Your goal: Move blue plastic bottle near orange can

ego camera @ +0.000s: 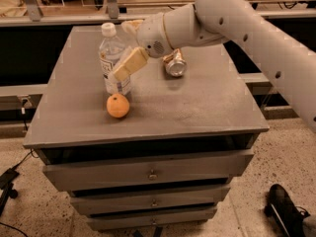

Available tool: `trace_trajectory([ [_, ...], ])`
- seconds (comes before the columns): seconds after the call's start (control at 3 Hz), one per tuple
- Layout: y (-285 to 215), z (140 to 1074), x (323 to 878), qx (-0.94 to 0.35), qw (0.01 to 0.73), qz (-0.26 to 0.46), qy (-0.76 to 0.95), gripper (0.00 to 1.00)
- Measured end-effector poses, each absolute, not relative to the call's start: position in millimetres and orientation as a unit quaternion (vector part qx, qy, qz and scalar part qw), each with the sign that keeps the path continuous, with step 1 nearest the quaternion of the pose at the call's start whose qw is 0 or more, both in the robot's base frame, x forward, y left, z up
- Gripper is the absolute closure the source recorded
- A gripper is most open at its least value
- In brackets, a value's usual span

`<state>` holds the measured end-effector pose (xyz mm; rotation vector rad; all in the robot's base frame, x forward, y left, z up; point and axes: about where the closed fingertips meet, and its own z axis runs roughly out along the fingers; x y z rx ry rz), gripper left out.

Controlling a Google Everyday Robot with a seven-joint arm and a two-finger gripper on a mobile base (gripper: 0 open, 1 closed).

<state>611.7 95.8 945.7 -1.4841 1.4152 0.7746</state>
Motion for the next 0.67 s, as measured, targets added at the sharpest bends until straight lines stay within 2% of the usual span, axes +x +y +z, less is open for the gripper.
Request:
trace_trajectory([
  [0.67,31,963,615,-0.525,0.561,0.327,0.549,0.00],
])
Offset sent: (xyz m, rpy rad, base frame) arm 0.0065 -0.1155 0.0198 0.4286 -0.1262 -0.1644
